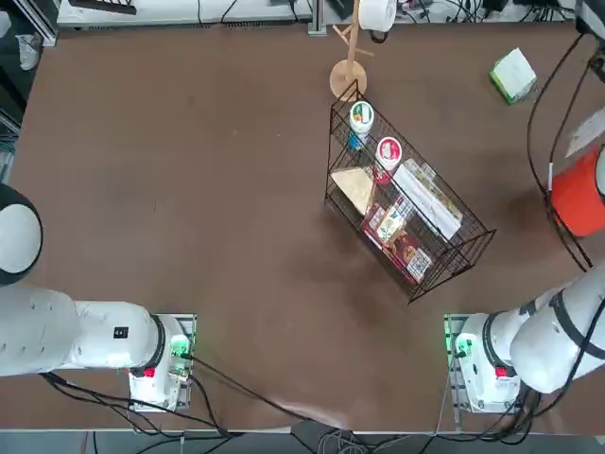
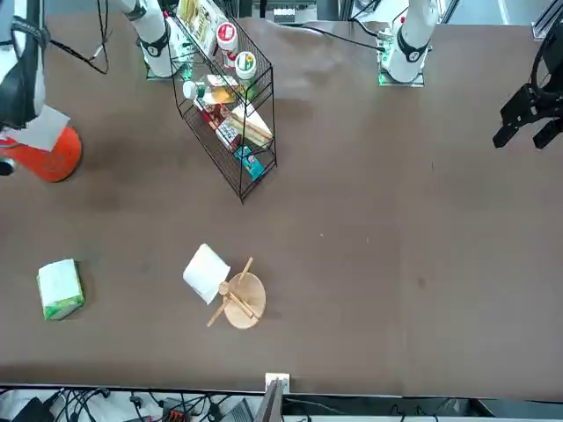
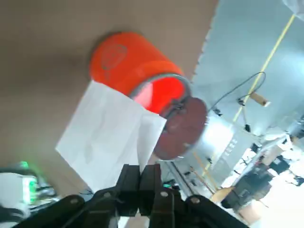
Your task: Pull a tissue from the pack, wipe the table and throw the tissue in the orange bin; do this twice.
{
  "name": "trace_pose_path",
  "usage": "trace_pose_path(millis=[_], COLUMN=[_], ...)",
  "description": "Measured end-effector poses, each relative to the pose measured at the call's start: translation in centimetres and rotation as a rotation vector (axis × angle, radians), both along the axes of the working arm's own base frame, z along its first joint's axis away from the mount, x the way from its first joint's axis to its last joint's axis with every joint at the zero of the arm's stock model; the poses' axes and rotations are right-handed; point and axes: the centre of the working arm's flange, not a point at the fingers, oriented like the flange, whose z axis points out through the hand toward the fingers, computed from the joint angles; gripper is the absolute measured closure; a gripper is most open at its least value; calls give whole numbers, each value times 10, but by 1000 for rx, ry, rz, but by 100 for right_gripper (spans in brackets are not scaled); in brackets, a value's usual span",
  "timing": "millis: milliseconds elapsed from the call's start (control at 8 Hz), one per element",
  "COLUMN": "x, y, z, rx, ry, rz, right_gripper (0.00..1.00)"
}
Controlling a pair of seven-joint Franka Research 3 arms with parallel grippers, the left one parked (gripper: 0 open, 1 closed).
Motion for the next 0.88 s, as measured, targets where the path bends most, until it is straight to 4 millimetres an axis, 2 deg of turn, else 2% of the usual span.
trace_pose_path(millis=[125, 375, 875], x=[-5, -7, 0], y=[-21, -48, -89], z=[5, -3, -54], rx=[-1, 16, 22], ry=[17, 44, 136], rz=[9, 29, 80], right_gripper=[98, 98, 98])
